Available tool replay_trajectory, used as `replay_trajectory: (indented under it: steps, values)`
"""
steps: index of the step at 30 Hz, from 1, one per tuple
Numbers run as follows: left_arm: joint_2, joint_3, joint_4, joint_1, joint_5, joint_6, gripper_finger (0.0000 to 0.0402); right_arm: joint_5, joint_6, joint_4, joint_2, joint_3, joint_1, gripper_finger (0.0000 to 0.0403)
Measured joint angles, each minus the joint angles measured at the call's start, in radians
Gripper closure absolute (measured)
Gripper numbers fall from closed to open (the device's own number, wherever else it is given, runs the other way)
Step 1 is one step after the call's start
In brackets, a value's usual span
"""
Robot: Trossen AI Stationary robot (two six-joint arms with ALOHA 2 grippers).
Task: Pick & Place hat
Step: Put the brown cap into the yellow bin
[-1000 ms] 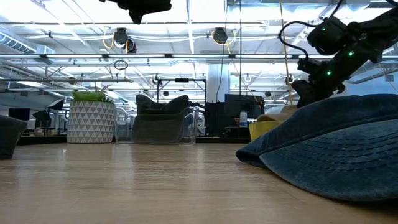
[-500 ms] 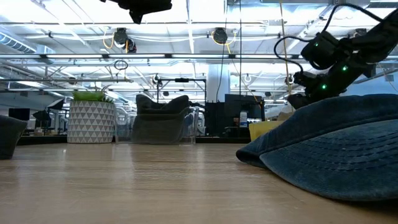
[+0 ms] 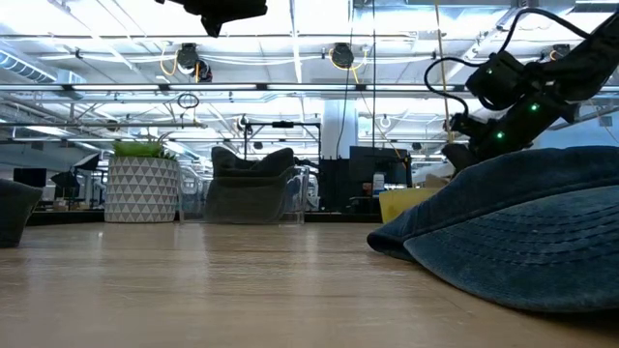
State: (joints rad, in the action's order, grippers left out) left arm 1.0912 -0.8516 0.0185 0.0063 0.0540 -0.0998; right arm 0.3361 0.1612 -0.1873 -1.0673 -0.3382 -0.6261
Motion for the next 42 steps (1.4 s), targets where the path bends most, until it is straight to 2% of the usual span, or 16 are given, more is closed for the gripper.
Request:
replay_trajectory:
  steps: [8,11,14,20,25,28,32,35,42]
  values:
    - [0.000,0.000,-0.002,0.000,0.000,0.000,0.0304,0.008,-0.046,-0.020,0.128,0.000,0.000,0.0277]
    - [0.000,0.000,-0.003,0.000,0.000,0.000,0.0304,0.008,-0.024,-0.069,0.185,0.000,0.000,0.0263]
    - [0.000,0.000,-0.003,0.000,0.000,0.000,0.0304,0.000,0.020,-0.152,0.187,0.000,0.023,0.0260]
    - [0.000,0.000,0.011,0.008,0.000,-0.003,0.0304,0.002,-0.013,-0.382,0.010,-0.005,0.061,0.0276]
    - [0.000,0.000,0.010,0.014,0.000,0.002,0.0304,-0.004,-0.024,-0.286,-0.128,-0.100,-0.011,0.0290]
    - [0.000,0.000,0.009,0.015,0.000,0.000,0.0304,-0.081,-0.008,-0.198,-0.183,-0.161,-0.067,0.0293]
    - [0.000,0.000,0.002,0.016,0.000,0.006,0.0304,-0.233,0.037,-0.215,-0.245,-0.180,-0.093,0.0293]
    - [0.000,0.000,-0.010,0.016,0.000,0.023,0.0304,-0.219,-0.005,-0.227,-0.285,-0.180,-0.094,0.0293]
    - [0.000,0.000,-0.025,0.016,0.000,0.026,0.0304,-0.088,-0.039,-0.142,-0.289,-0.180,-0.162,0.0293]
